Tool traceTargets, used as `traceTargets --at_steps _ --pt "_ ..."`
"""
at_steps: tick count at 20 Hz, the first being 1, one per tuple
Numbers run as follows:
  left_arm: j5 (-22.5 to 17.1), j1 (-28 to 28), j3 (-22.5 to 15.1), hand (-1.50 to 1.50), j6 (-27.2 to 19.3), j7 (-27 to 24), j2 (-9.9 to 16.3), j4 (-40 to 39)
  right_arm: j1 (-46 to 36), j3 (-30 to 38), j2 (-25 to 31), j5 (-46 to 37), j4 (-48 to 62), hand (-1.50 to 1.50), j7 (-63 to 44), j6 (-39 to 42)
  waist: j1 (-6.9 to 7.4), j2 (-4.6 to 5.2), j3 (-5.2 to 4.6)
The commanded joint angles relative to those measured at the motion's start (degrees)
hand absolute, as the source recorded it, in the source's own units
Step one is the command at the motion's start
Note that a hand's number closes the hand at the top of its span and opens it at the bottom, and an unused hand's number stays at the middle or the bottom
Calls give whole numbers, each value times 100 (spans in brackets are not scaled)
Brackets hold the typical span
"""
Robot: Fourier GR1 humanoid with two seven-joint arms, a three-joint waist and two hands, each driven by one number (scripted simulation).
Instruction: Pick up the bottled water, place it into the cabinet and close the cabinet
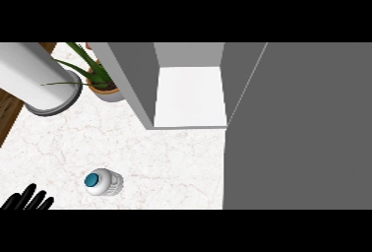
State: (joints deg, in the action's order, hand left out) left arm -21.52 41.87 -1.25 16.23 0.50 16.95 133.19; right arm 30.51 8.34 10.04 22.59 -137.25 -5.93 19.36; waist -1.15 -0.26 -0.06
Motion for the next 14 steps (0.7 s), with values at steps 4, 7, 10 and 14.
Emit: traceTargets --at_steps 4,7,10,14 --pt "345 -970 98 -150 82 -110 -2 -989 413 217 -39 1077 -769 -150 -250 74 -13 14 1" --pt "229 -1032 331 -150 575 -751 38 -1821 659 192 -118 1014 -871 -150 -111 196 -21 -4 -5" --pt "563 -1642 195 -150 186 -532 -145 -2063 735 428 72 1365 -971 -150 -203 297 -61 9 -1" --pt "811 -2010 228 -150 145 -751 -243 -2790 655 449 124 1406 -933 -150 -205 297 -32 15 -5"
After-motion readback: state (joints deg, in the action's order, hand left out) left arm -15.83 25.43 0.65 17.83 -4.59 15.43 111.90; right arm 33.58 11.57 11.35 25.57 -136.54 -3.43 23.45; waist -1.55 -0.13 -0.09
